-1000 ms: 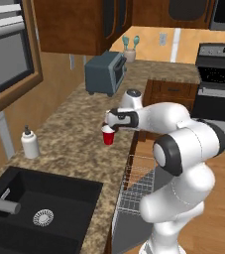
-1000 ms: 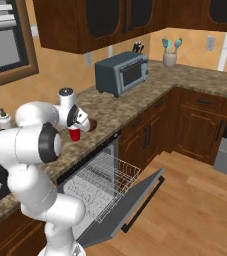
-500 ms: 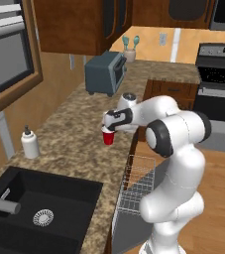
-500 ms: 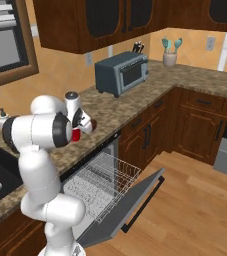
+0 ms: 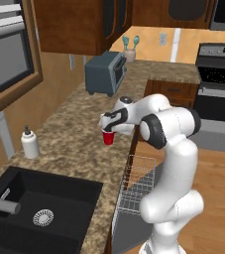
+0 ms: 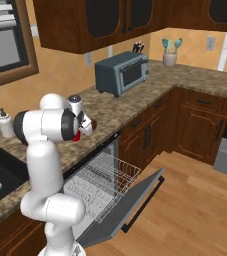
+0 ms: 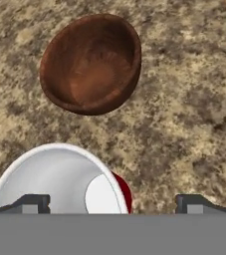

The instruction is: Pick up the cup and bowl from the counter, place them in the dishwasher, and close the dishwasher door.

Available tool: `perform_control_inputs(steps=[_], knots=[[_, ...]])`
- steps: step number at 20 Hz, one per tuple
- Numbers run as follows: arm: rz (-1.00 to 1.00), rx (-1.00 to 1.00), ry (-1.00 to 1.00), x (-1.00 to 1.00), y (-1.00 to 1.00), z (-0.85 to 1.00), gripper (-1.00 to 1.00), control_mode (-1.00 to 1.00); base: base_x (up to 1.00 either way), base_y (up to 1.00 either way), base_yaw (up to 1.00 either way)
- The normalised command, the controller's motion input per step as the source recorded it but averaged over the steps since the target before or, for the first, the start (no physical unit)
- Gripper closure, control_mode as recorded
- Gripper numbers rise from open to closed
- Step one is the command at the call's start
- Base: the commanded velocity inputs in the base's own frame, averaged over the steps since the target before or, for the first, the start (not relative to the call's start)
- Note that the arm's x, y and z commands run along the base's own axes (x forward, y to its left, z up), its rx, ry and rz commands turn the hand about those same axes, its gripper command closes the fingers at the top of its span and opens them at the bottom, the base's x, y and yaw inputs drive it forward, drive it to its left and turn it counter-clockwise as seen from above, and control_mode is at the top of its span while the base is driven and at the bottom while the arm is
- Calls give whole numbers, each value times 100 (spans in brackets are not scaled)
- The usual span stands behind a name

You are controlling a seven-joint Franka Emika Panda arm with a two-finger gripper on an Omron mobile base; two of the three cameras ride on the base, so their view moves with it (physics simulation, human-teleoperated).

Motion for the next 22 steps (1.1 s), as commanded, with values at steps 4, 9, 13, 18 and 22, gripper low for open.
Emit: perform_control_inputs(steps=[4, 9, 13, 18, 22], knots=[[-1, 2, 1, 9, 7, -29, 100, -100, 0, 0, 0], [-2, 0, 0, -1, -2, -26, 100, -100, 0, 0, 0], [-4, 0, 0, -14, -13, -22, 100, -100, 0, 0, 0], [-4, 7, 0, -48, -38, -11, 100, -100, 0, 0, 0], [-5, 20, -7, -98, -91, 0, 100, -100, 0, 0, 0]])
